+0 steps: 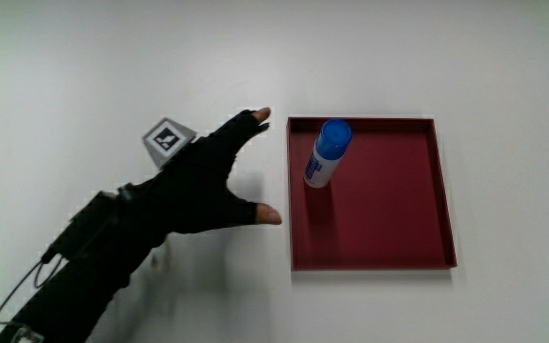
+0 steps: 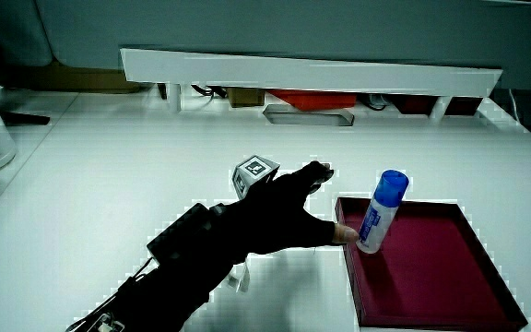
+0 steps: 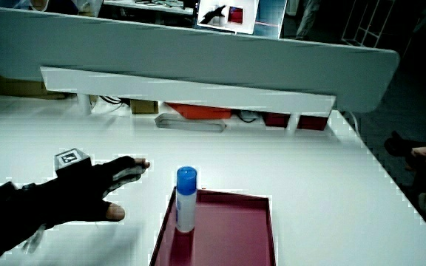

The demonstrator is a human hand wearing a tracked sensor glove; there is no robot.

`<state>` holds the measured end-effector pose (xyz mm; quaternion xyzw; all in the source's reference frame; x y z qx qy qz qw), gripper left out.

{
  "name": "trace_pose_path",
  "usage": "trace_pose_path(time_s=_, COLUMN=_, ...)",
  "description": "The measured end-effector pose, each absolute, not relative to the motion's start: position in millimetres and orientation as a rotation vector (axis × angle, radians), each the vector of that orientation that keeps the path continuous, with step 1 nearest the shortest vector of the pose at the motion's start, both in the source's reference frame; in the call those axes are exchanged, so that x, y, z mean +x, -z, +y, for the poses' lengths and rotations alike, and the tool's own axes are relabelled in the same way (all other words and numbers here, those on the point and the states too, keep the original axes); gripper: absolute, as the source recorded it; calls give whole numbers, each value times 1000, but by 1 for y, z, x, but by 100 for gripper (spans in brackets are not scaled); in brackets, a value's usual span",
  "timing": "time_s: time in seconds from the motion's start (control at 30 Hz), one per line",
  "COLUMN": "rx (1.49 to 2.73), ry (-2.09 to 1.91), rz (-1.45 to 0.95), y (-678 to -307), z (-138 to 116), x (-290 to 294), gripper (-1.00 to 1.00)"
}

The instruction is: Pick glue from plate

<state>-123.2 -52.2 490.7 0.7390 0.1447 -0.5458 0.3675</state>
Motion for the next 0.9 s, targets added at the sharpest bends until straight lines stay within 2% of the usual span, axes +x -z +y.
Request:
trace_pose_path(time_s=0.27, rx=1853, ry=1491, rz=376, y=-505, z=-58, x=-94, gripper=0)
trace_pose_path(time_s=0.33, rx=1901, ry=1476, rz=394, y=-514, z=-60, x=-89, gripper=0)
trace_pose_path(time_s=0.8, rx=1935, ry=1522, rz=410, y=-531, z=-59, x=-70, gripper=0)
trace_pose_path(time_s=0.9, rx=1973, ry=1542, rz=386, y=-530, z=-59, x=-70, gripper=16)
